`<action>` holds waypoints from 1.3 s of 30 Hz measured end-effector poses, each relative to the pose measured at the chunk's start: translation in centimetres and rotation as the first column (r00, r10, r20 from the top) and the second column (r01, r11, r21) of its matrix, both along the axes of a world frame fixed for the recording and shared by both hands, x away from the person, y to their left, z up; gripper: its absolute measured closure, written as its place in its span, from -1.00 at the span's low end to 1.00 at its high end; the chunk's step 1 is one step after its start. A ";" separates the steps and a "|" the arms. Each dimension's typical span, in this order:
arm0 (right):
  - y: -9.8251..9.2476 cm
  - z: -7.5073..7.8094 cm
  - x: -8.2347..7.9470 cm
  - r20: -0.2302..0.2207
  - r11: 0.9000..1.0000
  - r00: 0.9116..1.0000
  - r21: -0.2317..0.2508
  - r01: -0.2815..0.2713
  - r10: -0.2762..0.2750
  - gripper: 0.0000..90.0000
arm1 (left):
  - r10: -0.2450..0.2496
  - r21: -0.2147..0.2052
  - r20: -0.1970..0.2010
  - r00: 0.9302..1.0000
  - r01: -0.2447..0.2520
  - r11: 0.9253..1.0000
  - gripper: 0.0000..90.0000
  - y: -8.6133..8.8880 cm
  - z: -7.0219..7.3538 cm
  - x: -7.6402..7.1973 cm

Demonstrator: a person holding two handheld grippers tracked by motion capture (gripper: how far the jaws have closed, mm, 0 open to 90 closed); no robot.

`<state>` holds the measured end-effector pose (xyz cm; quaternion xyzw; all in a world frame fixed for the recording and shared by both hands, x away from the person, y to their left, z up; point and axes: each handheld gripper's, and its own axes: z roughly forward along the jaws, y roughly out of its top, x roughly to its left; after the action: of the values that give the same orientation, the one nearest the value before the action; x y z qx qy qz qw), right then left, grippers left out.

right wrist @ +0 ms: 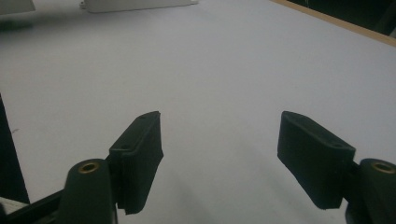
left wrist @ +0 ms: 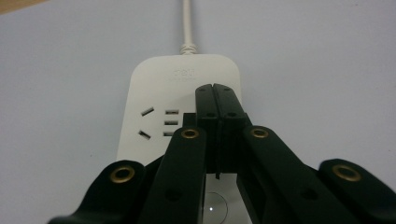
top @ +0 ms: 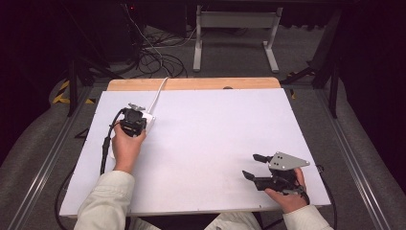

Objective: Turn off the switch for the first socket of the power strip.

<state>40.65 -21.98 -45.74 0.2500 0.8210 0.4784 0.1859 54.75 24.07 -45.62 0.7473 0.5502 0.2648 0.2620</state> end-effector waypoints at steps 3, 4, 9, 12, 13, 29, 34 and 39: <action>0.1 0.0 0.0 -0.001 1.000 1.000 -0.003 0.001 -0.001 -0.32 | -0.001 0.020 0.005 1.000 0.001 1.000 1.00 -0.1 0.0 0.0; 0.1 0.0 -0.1 0.000 1.000 1.000 -0.002 -0.001 0.001 -0.32 | -0.002 0.016 0.007 1.000 0.002 1.000 1.00 -0.1 0.0 0.0; 0.1 0.0 -0.1 0.001 1.000 1.000 -0.003 -0.003 0.003 -0.32 | -0.003 0.037 0.012 1.000 0.002 0.999 1.00 -0.3 -0.1 -0.1; 0.1 0.0 -0.2 0.001 1.000 1.000 -0.001 -0.003 0.003 -0.32 | 0.001 0.038 0.011 1.000 -0.001 0.999 1.00 -0.4 -0.1 -0.1; 0.1 0.0 -0.2 0.001 1.000 1.000 -0.002 -0.003 0.003 -0.32 | 0.001 0.038 0.011 1.000 -0.001 0.999 1.00 -0.4 -0.1 -0.1; 0.1 0.1 -0.2 -0.001 1.000 1.000 0.001 -0.004 0.004 -0.32 | 0.014 0.065 0.001 1.000 -0.014 0.998 1.00 -0.8 -0.1 -0.3; 0.1 0.1 -0.2 0.000 1.000 1.000 -0.001 -0.005 0.005 -0.32 | 0.015 0.036 -0.012 1.000 -0.014 0.999 1.00 -0.5 0.0 -0.2; 0.1 0.1 -0.2 0.000 1.000 1.000 -0.002 -0.006 0.006 -0.32 | 0.015 0.050 -0.011 1.000 -0.015 0.999 1.00 -0.6 0.0 -0.2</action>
<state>40.43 -21.85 -45.66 0.2473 0.8222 0.4782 0.1849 54.59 23.42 -45.63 0.7510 0.5505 0.2762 0.2381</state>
